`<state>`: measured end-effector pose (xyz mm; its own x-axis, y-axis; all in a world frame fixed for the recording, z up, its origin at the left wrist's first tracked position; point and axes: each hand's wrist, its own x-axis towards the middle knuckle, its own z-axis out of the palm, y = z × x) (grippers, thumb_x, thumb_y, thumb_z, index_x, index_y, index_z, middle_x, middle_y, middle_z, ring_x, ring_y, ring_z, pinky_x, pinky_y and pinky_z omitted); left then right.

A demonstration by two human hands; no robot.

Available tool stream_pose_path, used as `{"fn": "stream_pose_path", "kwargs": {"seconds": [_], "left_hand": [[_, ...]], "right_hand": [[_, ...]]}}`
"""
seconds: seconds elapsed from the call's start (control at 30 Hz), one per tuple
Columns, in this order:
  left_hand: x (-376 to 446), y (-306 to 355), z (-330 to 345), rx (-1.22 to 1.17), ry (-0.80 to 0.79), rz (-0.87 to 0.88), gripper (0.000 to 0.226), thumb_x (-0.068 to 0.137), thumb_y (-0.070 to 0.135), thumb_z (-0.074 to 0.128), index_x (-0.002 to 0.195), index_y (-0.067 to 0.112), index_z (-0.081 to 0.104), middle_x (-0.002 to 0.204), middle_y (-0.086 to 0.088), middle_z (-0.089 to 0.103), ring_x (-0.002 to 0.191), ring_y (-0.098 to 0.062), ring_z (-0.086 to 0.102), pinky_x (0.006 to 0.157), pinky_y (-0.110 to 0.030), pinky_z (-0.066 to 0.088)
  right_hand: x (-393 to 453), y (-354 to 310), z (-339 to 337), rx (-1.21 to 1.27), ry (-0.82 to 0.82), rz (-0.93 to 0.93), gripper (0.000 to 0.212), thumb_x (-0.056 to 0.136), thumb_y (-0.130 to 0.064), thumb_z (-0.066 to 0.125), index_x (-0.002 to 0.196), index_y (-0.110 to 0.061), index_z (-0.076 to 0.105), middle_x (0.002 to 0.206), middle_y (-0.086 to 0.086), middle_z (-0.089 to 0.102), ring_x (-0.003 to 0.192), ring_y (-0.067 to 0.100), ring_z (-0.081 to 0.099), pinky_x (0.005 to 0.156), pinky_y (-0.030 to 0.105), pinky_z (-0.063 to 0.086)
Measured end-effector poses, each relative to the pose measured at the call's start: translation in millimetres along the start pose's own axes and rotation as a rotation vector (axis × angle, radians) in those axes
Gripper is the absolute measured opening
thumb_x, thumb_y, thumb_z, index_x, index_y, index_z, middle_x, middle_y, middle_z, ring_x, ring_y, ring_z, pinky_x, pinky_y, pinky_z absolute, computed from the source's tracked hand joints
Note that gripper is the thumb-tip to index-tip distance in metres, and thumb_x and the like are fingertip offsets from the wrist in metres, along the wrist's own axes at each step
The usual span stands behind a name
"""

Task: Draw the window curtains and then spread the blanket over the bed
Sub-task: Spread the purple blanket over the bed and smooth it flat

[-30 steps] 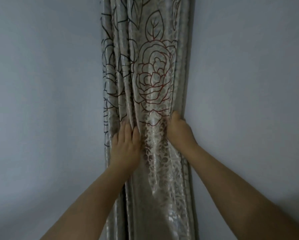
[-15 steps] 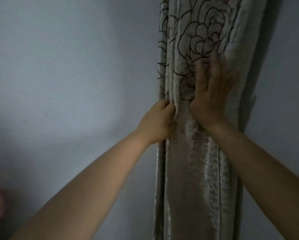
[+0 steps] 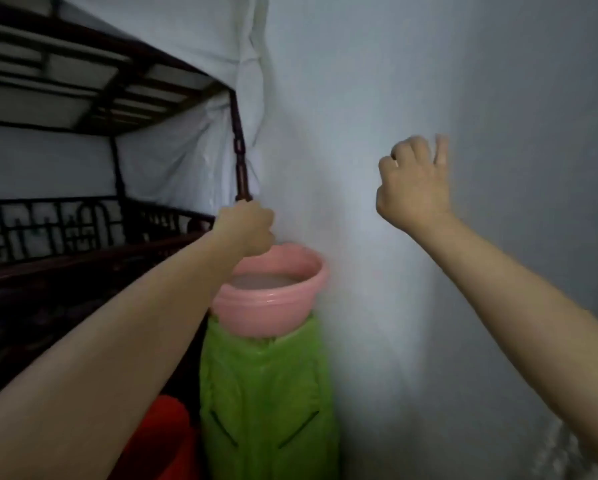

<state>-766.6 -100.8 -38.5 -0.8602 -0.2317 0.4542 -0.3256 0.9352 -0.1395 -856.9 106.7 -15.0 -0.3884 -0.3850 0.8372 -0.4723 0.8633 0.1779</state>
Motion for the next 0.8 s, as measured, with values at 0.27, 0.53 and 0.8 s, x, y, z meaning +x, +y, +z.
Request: {"fn": "stream_pose_path", "kwargs": {"seconds": [0.27, 0.53, 0.8], "left_hand": [[-146.8, -238.3, -24.3, 0.320, -0.141, -0.233, 0.034, 0.091, 0.028, 0.042, 0.120, 0.014, 0.052, 0.125, -0.013, 0.049, 0.118, -0.033, 0.043, 0.092, -0.044, 0.039], [-280.1, -416.2, -41.6, 0.420, -0.208, -0.503, 0.038, 0.088, 0.028, 0.045, 0.123, 0.015, 0.051, 0.126, -0.013, 0.050, 0.121, -0.033, 0.042, 0.090, -0.042, 0.041], [-399.3, -602.3, -55.8, 0.502, -0.300, -0.824, 0.038, 0.088, 0.029, 0.045, 0.123, 0.013, 0.049, 0.129, -0.013, 0.048, 0.123, -0.032, 0.040, 0.096, -0.043, 0.037]], "right_hand": [[17.6, -295.9, -16.4, 0.383, -0.055, -0.264, 0.033, 0.076, -0.011, 0.046, 0.104, 0.001, 0.058, 0.111, 0.022, 0.060, 0.113, 0.033, 0.046, 0.109, 0.050, 0.018], [23.5, -534.3, -61.8, 0.628, -0.217, -0.520, 0.038, 0.085, -0.021, 0.047, 0.121, -0.009, 0.052, 0.126, 0.016, 0.055, 0.120, 0.033, 0.043, 0.108, 0.051, 0.027], [31.8, -792.1, -118.7, 0.839, -0.285, -0.800, 0.043, 0.086, -0.027, 0.048, 0.127, -0.013, 0.046, 0.130, 0.015, 0.051, 0.123, 0.031, 0.041, 0.104, 0.047, 0.031]]}}
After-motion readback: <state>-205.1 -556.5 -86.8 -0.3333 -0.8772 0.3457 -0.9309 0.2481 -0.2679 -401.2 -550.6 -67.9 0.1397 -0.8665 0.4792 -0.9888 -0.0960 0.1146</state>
